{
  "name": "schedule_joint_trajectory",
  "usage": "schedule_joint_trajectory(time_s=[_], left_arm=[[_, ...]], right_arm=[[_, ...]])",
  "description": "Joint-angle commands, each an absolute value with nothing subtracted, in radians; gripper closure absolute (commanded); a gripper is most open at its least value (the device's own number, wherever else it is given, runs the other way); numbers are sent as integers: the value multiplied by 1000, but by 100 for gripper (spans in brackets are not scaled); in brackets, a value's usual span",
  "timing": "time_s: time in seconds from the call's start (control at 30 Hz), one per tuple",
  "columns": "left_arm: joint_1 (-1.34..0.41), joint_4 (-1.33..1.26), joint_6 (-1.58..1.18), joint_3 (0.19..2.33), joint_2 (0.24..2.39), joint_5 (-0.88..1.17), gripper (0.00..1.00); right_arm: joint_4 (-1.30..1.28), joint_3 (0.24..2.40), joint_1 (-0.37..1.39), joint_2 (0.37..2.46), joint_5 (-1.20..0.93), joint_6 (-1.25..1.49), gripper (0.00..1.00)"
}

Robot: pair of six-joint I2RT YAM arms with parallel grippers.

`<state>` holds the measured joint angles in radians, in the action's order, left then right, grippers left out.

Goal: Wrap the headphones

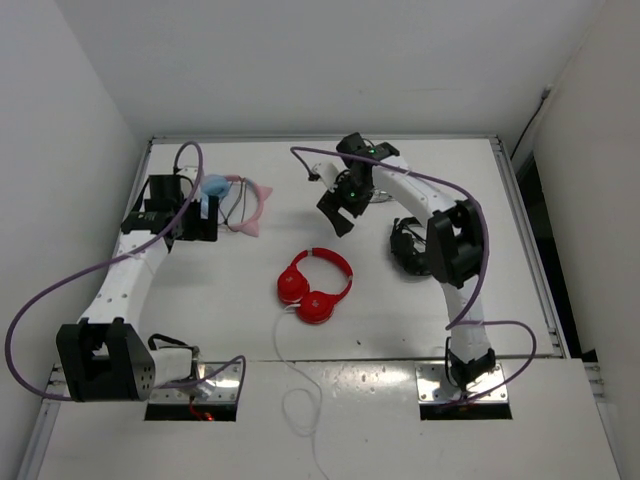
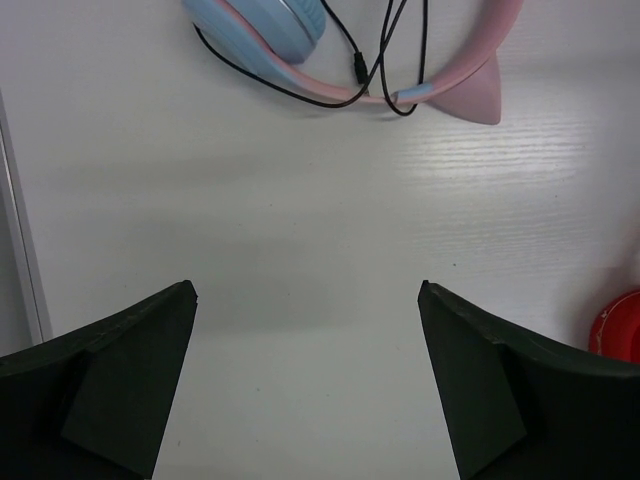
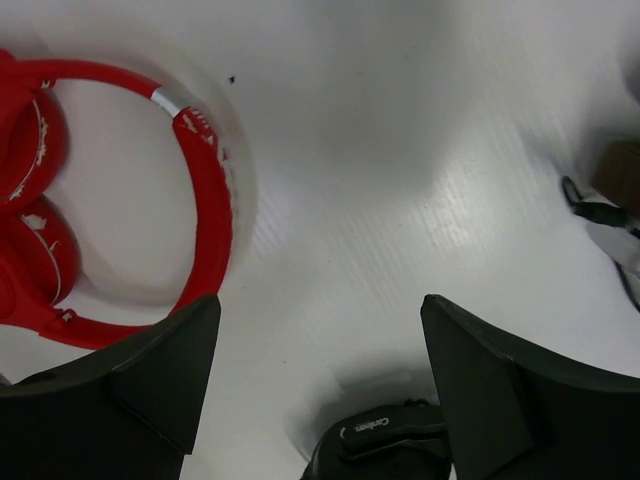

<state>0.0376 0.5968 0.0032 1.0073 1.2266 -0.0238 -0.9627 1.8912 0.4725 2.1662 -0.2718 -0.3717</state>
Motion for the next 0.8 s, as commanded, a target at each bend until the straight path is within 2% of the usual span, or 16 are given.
schedule_joint_trajectory(time_s=[0.0,0.4,0.43,0.5,0.53,0.63,0.77], left_arm=[[57,592,12,991,1197,-23,0],[86,528,12,953,1197,-5,0],[86,528,12,953,1197,8,0],[86,528,12,953,1206,20,0],[97,528,12,953,1206,20,0],[97,528,12,953,1215,31,0],[97,509,3,943,1226,40,0]], right_arm=[[-1032,1931,514,2180,-278,-407,19],[-1028,1859,568,2201,-229,-359,20],[-1016,1847,568,2201,-229,-345,17],[-985,1836,558,2201,-229,-315,4],[-985,1836,558,2192,-229,-314,1],[-901,1816,558,2146,-160,-305,1],[-686,1645,597,2008,6,-267,1]])
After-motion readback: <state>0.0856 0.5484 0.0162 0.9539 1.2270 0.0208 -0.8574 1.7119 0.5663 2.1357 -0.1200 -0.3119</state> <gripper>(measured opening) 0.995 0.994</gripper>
